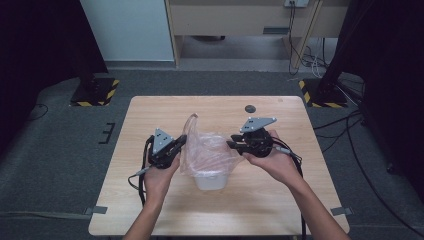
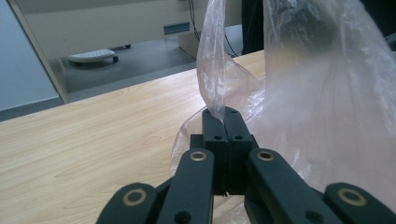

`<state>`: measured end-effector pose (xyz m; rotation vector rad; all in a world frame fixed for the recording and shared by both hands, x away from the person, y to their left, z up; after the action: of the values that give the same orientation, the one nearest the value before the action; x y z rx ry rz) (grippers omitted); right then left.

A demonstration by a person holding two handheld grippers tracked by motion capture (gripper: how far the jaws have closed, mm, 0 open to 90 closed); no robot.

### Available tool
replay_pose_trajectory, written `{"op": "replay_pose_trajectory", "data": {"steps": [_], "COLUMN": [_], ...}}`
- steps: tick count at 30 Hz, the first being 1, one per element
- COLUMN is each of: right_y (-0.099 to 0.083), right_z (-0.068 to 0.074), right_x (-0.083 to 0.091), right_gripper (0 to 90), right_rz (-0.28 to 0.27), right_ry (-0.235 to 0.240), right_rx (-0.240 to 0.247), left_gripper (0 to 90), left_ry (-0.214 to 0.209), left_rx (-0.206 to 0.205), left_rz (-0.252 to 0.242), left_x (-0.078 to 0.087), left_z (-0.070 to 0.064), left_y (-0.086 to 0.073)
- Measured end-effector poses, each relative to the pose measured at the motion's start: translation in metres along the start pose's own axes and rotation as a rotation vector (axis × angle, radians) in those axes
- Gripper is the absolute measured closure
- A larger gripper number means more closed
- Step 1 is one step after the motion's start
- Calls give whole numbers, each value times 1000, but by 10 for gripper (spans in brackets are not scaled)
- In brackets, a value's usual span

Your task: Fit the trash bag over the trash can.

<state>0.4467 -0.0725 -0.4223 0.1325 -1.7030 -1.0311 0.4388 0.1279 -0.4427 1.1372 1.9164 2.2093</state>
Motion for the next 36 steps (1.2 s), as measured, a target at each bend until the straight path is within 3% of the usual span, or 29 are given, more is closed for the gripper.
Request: {"op": "replay_pose_trajectory", "data": {"steps": [3,5,8,13,28,31,36], "right_y": [-2,-3,-6,-7,-14,-15,-12], "right_z": [1,0,-2,-4,-7,-8,-10], "right_x": [-2,-3,-7,-10,-19,-19,-12], "right_gripper": [881,891,895,894,889,849,686], "right_rz": [4,8,14,10,31,33,-13], "right_ry": [5,-4,-18,-18,-17,-18,-38], "right_rx": [6,-2,-17,-55,-85,-97,-99], "left_gripper": [900,900,899,892,883,883,883], "left_ry": [0,0,-1,3,-10,-13,-16], "left_rx": [0,12,37,43,63,69,69], "left_rz": [6,7,12,22,62,60,39], "left_x": [-3,-6,-10,-17,-35,-37,-33], "left_z": [-1,-1,0,-1,1,1,1], "left_y": [-2,-3,-7,-13,-28,-28,-25]}}
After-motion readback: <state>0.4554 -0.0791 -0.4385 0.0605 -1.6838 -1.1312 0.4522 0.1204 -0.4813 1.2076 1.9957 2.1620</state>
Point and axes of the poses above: each handheld gripper's, and its own axes: x roughly backward along the jaws, y roughly out of its top, z roughly to its left, the point moved 8 cm from there along -x, roughly forward along the jaws, and after that the axes turned 10 degrees about z, right-handed, at the moved point
